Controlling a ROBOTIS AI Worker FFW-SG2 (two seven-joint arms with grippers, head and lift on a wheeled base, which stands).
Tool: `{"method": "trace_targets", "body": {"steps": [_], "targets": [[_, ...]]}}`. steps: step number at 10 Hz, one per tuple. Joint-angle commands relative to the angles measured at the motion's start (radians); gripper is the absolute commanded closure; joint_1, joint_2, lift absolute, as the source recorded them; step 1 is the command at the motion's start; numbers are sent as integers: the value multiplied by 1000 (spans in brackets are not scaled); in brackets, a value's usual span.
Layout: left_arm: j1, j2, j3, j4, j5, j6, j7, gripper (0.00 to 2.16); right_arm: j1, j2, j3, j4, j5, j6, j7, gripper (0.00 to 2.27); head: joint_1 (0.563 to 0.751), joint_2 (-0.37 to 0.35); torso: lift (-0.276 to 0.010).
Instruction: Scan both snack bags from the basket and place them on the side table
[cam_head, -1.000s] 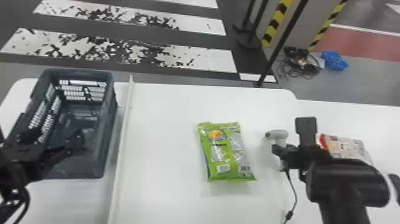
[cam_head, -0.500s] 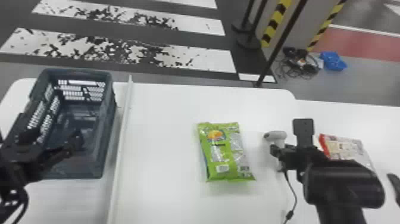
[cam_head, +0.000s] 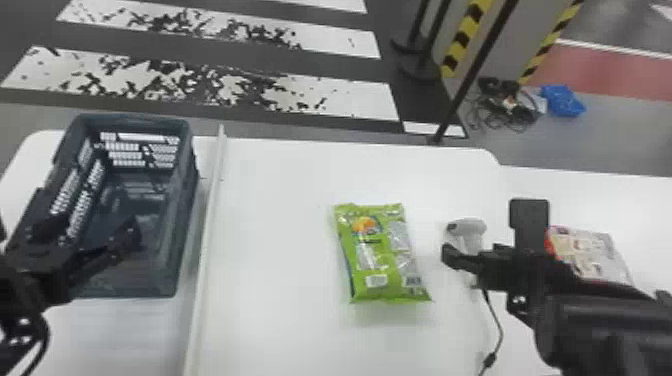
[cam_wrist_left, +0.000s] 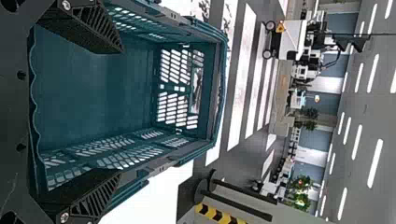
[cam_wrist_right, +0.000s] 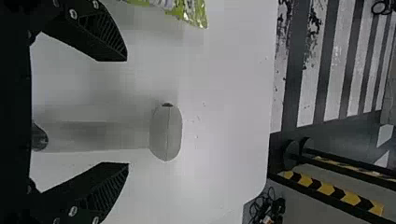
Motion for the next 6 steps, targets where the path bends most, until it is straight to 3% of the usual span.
{"method": "trace_targets", "body": {"steps": [1,3,6], "targets": [[-4,0,0,6,0,0,0,87,32,2,-21,-78,-118,112,45,66,695,-169,-75],[-4,0,0,9,-2,0,1,87,39,6,-25,-103,-198,201,107,83,695,-119,-75],[-4,0,-1,14,-2,0,0,87,-11,9,-10,-51,-215,302,176,83,695,-61,-75]]}}
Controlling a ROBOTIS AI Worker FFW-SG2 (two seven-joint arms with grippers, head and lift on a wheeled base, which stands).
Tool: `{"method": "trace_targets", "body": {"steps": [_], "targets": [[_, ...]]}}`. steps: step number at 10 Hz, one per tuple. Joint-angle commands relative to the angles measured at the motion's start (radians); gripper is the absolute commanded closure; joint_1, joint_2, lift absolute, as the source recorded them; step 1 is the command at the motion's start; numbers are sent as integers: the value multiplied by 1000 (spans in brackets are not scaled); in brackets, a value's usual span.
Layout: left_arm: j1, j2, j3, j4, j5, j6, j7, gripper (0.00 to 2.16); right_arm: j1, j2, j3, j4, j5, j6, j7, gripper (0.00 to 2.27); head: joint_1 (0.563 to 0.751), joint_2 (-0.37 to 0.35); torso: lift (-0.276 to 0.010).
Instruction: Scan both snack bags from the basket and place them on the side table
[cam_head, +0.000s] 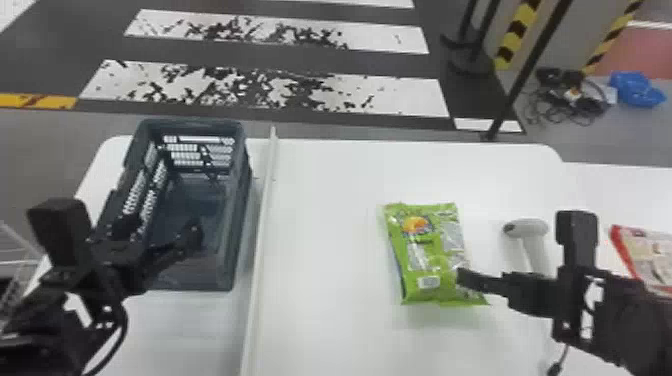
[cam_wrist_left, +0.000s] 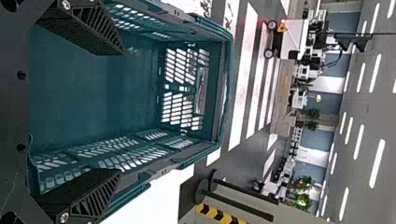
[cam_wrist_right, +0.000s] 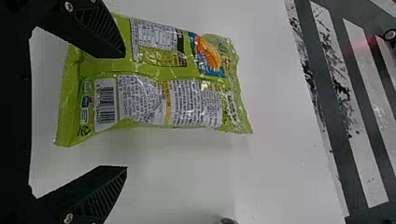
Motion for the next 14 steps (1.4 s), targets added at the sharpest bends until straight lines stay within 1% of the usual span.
{"method": "trace_targets", "body": {"steps": [1,4,5,6,7,11,13,14], "targets": [[0,0,-1,0,0,0,0,87,-41,-1,6,54,-3,44,26,80,695,-44,-75],[0,3,-3,-1,2,0,-2,87,-131,-15,33,190,14,87,86,87,695,-22,-75],[0,5,-3,-1,2,0,-2,87,-142,-20,36,213,25,90,126,468,695,-16,-75],[0,8,-3,-1,3,0,-2,87,-142,-20,36,215,45,90,152,1629,695,-8,-75],[2,8,-1,-3,5,0,-2,87,-142,-18,37,209,52,99,150,2260,695,-4,-75],[-1,8,3,-35,3,0,-5,87,-102,-17,22,111,36,108,176,2260,695,-2,-75],[-10,8,6,-50,3,0,-5,87,-97,-10,-1,77,10,102,176,2260,695,2,-75],[-10,8,6,-63,3,3,-5,83,-96,-7,-26,66,-29,96,178,2260,695,4,-75]]}}
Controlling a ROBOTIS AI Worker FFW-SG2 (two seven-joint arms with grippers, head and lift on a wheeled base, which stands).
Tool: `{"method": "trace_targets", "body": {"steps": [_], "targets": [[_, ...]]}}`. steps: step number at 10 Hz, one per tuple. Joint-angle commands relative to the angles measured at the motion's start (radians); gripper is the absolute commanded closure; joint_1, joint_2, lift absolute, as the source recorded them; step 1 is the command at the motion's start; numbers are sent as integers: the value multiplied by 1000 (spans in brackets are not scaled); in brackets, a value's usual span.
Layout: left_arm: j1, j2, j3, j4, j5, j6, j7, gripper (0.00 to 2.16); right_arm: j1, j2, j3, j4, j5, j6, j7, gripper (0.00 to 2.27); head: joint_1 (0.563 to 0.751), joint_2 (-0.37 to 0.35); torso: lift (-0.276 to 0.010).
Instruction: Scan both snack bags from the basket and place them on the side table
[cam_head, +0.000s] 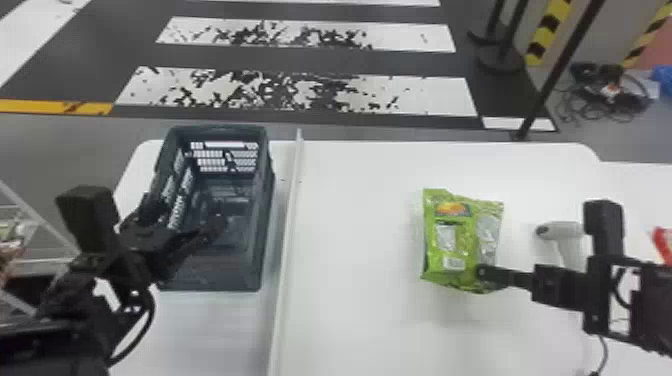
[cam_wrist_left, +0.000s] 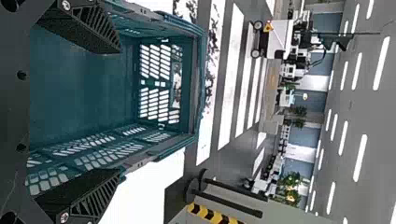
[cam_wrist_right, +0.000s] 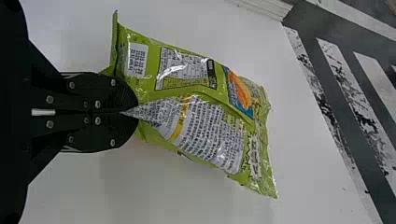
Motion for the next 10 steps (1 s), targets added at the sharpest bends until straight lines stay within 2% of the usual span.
{"method": "trace_targets", "body": {"steps": [1,4,5,7,8,10], "targets": [[1,0,6,-18,0,1,0,83,4,5,-51,-22,-59,-12,0,2260,695,4,-75],[6,0,8,-35,0,4,-2,83,-38,15,-260,-48,-160,-46,-51,2260,695,-28,-75],[7,0,6,-43,-2,7,-2,83,-61,14,-338,-39,-186,-55,-92,2260,695,-65,-75],[7,-5,0,-52,-3,10,-2,80,-95,9,-447,30,-188,-199,-192,2260,695,-174,-75],[7,-8,-3,-52,-5,10,-2,80,-121,-5,-475,98,-186,-282,-246,2260,695,-208,-75],[10,-6,-3,-50,-5,10,-5,80,-187,-72,-489,279,-172,-426,-344,2260,695,-318,-75]]}}
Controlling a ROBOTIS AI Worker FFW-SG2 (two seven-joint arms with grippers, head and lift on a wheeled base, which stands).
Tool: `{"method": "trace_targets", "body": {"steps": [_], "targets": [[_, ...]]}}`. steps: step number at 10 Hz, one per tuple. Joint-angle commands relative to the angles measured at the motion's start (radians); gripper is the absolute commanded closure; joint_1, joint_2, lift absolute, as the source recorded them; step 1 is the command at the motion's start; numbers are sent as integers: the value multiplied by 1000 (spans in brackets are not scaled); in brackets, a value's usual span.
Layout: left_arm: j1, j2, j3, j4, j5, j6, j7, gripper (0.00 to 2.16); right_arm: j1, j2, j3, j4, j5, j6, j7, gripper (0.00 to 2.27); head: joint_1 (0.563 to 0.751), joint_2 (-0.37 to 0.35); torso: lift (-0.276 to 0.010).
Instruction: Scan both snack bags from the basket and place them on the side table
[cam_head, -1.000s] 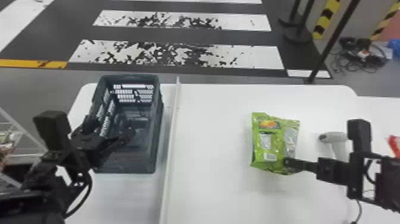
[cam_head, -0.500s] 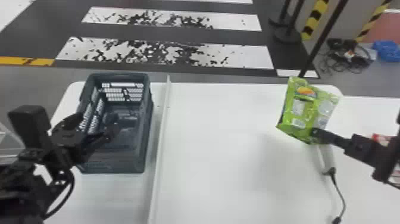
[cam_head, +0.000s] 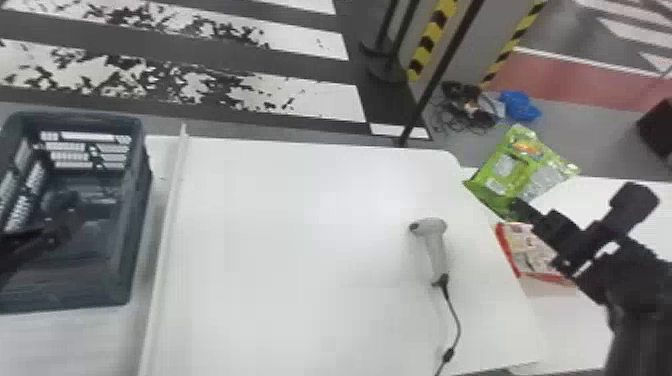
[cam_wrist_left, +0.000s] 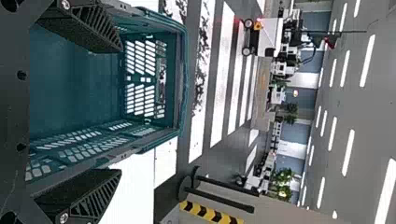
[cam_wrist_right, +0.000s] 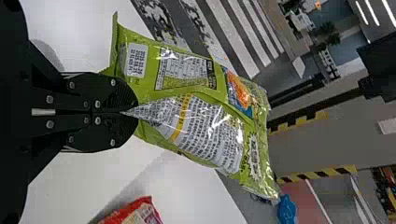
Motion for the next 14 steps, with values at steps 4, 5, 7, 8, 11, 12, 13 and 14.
{"method": "trace_targets", "body": {"steps": [4,5,7,8,11,12,13,14], "targets": [[-9,8,0,13,-2,0,-1,80,-134,-101,-5,386,151,-278,-235,2246,695,-350,-75],[-21,7,-11,25,-2,0,-2,80,-135,-120,-4,450,154,-330,-264,1956,695,-350,-75],[-29,5,-26,43,-3,-3,-4,80,-157,-164,2,579,162,-388,-301,76,695,-350,-75],[-24,3,-26,42,-3,-3,-5,80,-157,-164,4,597,171,-428,-307,-2,695,-350,-75],[5,-8,-43,-7,-37,-3,-2,80,-13,-72,57,363,125,-566,-307,43,695,-350,-75],[13,-8,-54,-23,-51,-3,1,80,58,-28,97,232,124,-609,-307,43,695,-350,-75],[19,-8,-68,-35,-71,-6,3,80,127,15,143,94,118,-612,-307,43,695,-350,-75],[27,-8,-84,-33,-92,-31,15,76,193,50,203,-18,105,-624,-307,43,695,-350,-75]]}}
